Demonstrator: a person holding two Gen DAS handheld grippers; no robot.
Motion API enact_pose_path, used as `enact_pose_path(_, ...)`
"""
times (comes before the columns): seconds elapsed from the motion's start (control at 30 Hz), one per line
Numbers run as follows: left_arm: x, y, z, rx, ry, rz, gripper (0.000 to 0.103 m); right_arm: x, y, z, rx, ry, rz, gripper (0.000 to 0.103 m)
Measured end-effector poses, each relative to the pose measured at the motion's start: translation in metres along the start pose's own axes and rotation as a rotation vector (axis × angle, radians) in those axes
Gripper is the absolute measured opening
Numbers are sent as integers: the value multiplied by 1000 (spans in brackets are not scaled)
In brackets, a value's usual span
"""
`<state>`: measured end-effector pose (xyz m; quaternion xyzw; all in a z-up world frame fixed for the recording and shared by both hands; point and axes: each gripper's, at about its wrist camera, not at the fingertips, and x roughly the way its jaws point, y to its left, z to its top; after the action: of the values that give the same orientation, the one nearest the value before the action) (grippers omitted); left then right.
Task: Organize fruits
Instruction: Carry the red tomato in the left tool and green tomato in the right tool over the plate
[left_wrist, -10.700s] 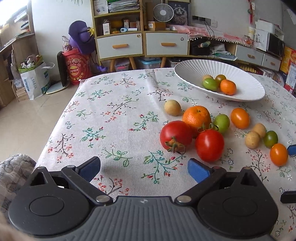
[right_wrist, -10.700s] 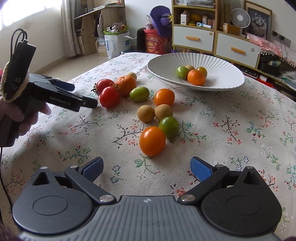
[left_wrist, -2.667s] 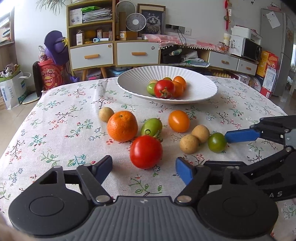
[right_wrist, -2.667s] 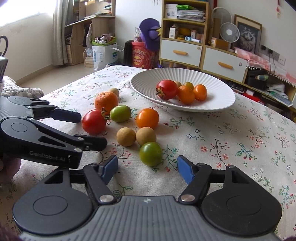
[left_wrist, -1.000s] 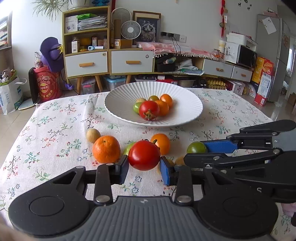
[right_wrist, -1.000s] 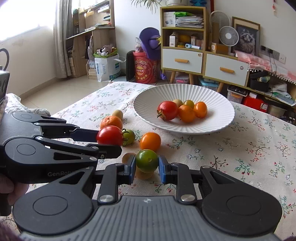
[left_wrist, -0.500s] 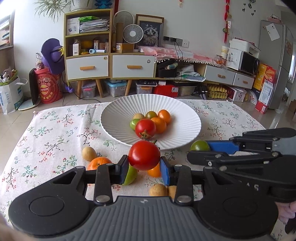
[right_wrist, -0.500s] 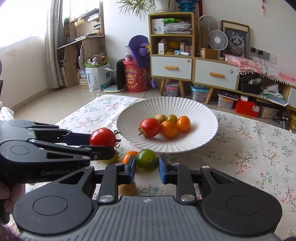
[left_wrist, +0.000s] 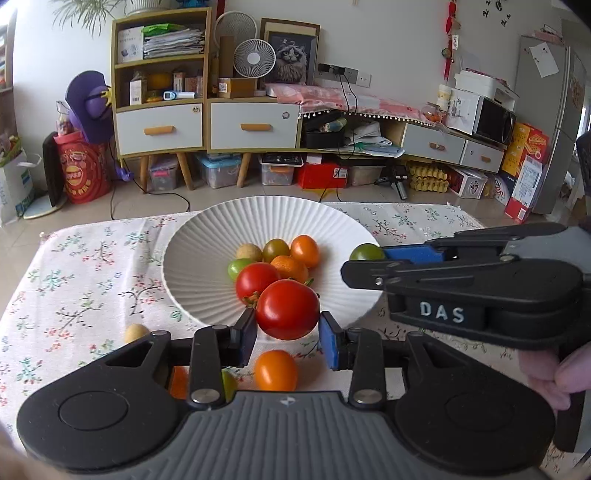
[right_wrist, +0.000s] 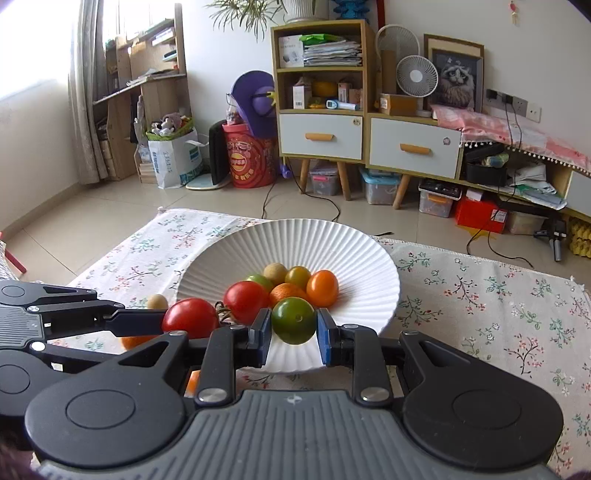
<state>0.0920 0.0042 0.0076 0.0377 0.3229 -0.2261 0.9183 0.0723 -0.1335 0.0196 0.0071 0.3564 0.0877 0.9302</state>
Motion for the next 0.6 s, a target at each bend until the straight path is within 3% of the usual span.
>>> enact_pose_path(0.6,33,-10,11,1,53,-8,34,18,-21,3,-11,59,-32,23)
